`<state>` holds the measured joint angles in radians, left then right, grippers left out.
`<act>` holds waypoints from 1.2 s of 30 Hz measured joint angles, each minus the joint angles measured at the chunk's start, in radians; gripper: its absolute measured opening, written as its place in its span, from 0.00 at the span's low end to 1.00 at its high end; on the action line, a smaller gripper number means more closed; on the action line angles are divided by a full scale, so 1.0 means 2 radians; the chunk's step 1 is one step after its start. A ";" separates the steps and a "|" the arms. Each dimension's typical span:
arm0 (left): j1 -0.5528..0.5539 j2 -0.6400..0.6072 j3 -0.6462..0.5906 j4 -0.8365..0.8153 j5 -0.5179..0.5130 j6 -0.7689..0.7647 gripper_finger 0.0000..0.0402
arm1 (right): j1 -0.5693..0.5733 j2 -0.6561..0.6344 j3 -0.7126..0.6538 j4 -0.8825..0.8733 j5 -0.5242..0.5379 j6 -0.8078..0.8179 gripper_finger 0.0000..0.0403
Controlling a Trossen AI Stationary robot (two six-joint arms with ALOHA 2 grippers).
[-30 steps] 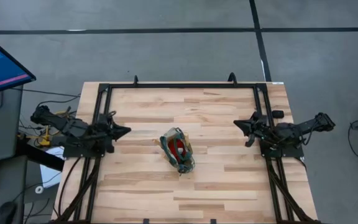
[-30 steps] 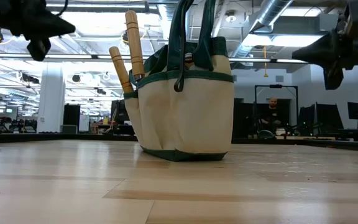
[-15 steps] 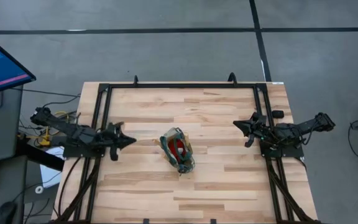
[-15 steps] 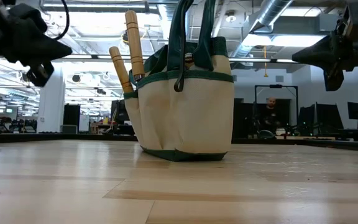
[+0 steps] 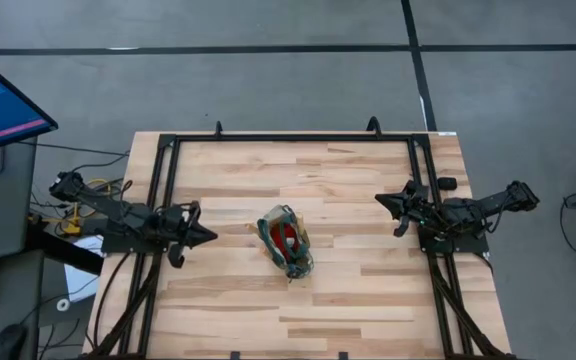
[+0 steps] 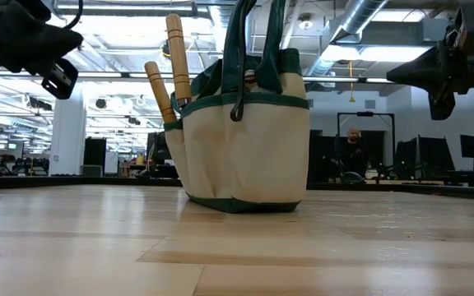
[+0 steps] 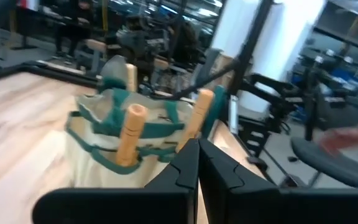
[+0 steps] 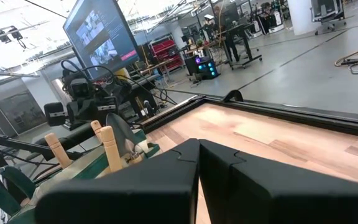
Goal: Pick & Place Garden tools in Gardening bag
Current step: Return to Home Position
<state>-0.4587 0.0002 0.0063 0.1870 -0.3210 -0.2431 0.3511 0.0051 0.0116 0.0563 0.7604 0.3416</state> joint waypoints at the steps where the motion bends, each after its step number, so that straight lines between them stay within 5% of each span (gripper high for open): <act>1: 0.000 0.000 0.000 0.001 -0.011 0.000 0.02 | 0.000 0.000 0.000 0.000 0.000 0.000 0.00; 27: 0.000 0.062 0.000 0.007 -0.034 -0.025 0.02 | 0.000 0.000 0.000 0.000 0.000 0.000 0.00; 36: 0.018 -0.001 0.000 0.011 -0.036 -0.025 0.02 | 0.000 0.000 0.000 0.000 0.000 0.000 0.00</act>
<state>-0.4225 -0.0010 0.0066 0.2085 -0.3921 -0.2929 0.3508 0.0051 0.0117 0.0555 0.7596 0.3416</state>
